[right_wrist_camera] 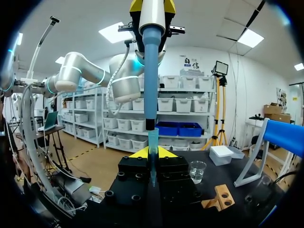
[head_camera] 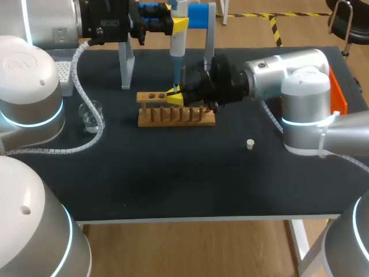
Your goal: Invert the test tube, pick up the pipette, mount the tip to pipette, aspirate from beaker and dispense into the tube, eject the tip, return the pipette, and cap with the stopper.
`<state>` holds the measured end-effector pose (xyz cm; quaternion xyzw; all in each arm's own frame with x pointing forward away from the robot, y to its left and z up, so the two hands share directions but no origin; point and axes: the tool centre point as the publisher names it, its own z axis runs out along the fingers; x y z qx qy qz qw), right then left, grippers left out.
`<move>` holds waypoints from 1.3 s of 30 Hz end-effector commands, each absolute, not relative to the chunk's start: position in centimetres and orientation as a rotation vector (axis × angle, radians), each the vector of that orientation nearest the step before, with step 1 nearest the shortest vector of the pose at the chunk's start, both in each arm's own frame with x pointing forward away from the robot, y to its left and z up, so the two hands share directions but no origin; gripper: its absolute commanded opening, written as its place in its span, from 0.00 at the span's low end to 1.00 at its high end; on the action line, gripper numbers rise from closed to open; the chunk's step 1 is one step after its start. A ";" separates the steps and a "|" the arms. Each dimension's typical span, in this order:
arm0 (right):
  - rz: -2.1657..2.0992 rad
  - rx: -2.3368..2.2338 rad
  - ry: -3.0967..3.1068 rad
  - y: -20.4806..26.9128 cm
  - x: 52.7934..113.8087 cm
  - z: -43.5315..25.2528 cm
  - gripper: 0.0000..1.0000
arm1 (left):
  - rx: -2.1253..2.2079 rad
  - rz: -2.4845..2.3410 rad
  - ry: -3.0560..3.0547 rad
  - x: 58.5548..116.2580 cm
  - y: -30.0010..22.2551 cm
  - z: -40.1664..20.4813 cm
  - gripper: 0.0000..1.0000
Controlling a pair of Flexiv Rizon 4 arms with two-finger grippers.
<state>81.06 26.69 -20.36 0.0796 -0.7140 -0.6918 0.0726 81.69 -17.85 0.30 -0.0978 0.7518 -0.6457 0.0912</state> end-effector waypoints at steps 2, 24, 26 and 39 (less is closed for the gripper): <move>-2.083 0.224 -2.146 26.3 80.8 -20.0 0.00 | -0.289 -1.918 2.238 81.6 -17.7 0.1 0.00; -2.090 0.198 -2.148 25.7 80.9 -20.0 0.00 | -0.289 -1.918 2.238 81.6 -17.7 0.1 0.00; -2.091 0.196 -2.148 25.7 80.9 -20.0 0.00 | -0.289 -1.918 2.238 81.6 -17.7 0.1 0.00; -2.092 0.190 -2.155 25.3 81.0 -20.1 0.00 | -0.289 -1.918 2.238 81.6 -17.7 0.1 0.00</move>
